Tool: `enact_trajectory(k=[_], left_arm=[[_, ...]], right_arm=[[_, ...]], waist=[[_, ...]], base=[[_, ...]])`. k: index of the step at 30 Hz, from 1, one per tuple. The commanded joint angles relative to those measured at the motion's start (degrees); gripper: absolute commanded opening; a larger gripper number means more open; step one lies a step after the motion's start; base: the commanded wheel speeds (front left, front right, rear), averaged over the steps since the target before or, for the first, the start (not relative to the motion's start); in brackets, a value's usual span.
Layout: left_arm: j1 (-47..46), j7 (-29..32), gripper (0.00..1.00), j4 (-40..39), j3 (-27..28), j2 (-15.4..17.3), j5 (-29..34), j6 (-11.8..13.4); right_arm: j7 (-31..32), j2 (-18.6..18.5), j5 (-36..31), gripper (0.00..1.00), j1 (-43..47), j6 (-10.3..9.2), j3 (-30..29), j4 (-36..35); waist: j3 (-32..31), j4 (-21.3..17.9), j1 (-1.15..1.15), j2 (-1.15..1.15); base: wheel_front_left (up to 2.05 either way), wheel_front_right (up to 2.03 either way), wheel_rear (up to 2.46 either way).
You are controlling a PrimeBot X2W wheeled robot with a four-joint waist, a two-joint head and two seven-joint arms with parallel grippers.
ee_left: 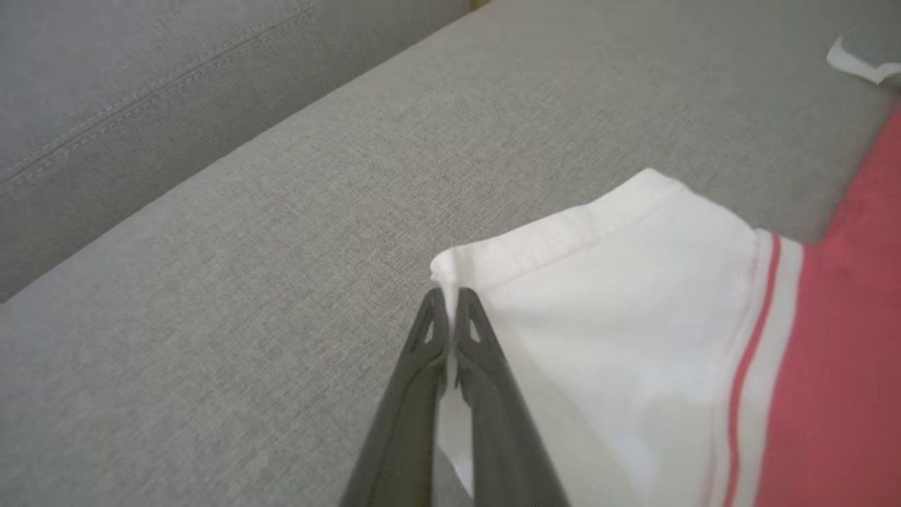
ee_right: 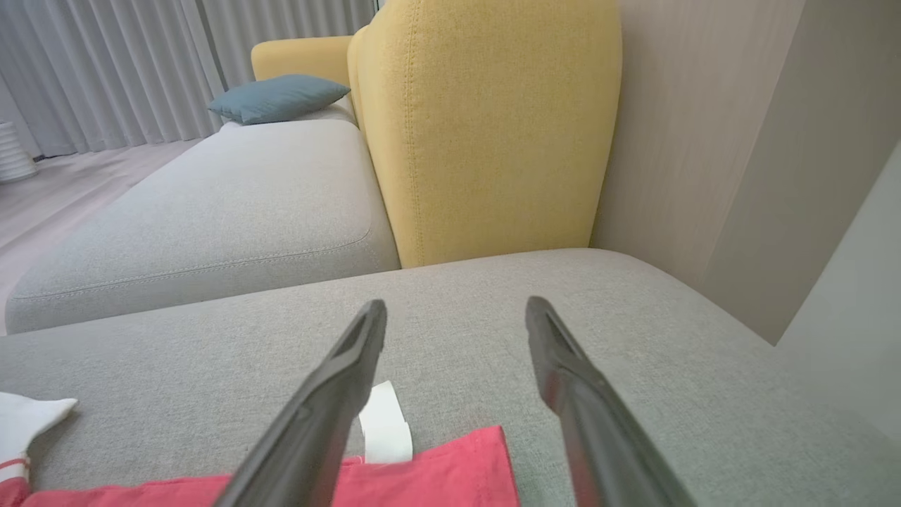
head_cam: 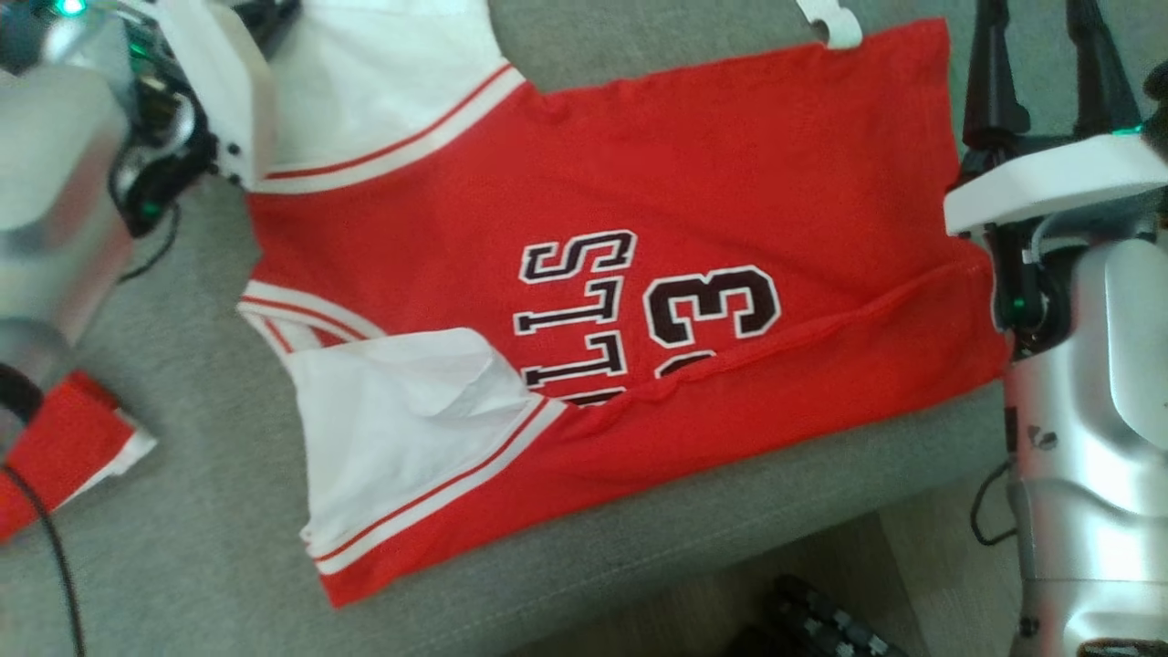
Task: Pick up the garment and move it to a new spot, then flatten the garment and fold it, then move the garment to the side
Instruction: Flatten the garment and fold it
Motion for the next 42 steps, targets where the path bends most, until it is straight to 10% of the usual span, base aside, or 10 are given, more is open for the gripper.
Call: enact_trajectory(k=[1,22,41,42], left_arm=[[-2.2,-1.6,0.0,-0.4,2.1,0.7,-0.9,0.0],[0.5,-7.8,0.0,-13.8,-0.5,-0.5,-0.9,0.1],[0.2,-6.8,0.0,-17.6,-0.3,1.6,-1.2,1.7],[0.1,-6.8,0.0,-17.6,-0.2,1.8,-1.2,1.8]], right_arm=[[-0.1,-0.3,-0.9,1.0,-1.6,0.21,0.3,-1.3],[11.0,-8.1,-10.7,1.0,-10.5,0.21,-8.6,24.5],[12.6,-5.9,-20.1,1.0,-16.2,0.21,-16.7,35.3],[12.7,-5.8,-20.1,0.89,-16.4,0.21,-17.0,35.8]], waist=[[-1.6,1.6,0.0,0.0],[-5.1,11.1,0.0,0.0],[-2.8,11.3,0.0,0.0],[-2.8,11.2,0.0,0.0]], base=[[0.0,0.0,0.0],[0.0,0.0,0.0],[0.0,0.0,0.0],[0.0,0.0,0.0]])
